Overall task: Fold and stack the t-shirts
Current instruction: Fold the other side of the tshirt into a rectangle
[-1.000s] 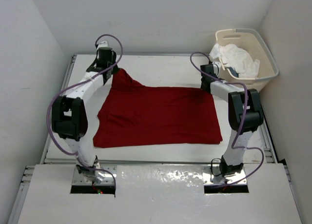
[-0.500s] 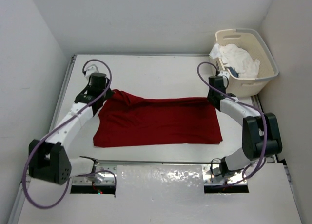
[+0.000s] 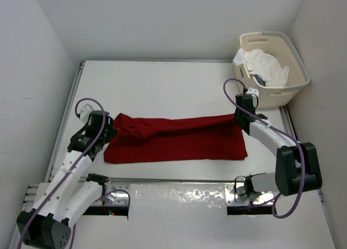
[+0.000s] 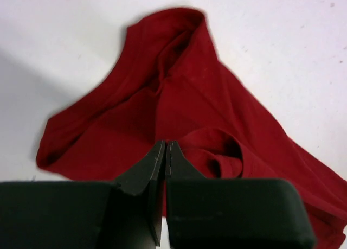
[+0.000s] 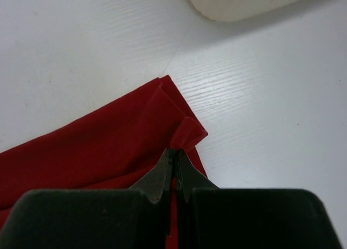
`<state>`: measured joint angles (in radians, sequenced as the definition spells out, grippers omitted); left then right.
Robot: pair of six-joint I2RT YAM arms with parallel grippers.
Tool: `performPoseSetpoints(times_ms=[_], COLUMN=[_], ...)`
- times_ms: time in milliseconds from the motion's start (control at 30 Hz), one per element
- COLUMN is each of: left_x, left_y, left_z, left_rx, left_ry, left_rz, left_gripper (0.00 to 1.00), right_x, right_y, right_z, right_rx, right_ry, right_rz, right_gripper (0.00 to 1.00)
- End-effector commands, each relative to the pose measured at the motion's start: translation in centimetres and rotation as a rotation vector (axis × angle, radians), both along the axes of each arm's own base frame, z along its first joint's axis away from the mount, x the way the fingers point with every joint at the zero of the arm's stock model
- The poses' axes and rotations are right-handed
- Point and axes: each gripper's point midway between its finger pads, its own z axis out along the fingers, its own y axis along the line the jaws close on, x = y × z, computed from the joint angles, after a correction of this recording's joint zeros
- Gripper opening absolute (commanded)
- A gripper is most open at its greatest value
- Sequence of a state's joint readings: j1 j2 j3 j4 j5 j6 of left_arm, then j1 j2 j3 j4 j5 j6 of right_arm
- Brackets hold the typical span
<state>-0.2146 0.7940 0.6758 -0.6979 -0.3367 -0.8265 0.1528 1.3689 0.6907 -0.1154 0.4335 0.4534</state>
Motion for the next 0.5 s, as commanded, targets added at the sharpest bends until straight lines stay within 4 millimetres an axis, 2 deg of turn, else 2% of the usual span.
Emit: performPoseSetpoints(times_ms=[0,200,400,433,467], left_x=[-2.5,-4.9,-7.8,-8.0,-8.2], left_y=[0.0,0.1,0.1,0.1,0.1], left_z=[-1.3,-3.5,-6.5,-6.8,-6.8], left_rx=[-0.071,-0.099,-0.12,-0.118,-0.116], left_ry=[0.052,0.146,0.291,0.311,0.32], left_rz=[0.077,0.121,0.172,0.178,0.18], left_gripper=[0.0,0.0,0.0,0.17,0.23], right_x=[-0.5,-2.8,-6.1,-6.4,-6.8], right_y=[0.2,0.1,0.2,0.2,0.2], right_z=[0.9,-0.7,-3.6,-4.0,-4.3], right_rx=[0.032,0.053,0.085,0.088,0.091], right_ry=[-0.035,0.01,0.09,0.1,0.11], right_rz=[-0.014,-0.021,-0.04,-0.04,-0.043], right_gripper=[0.0,0.0,0.0,0.0,0.02])
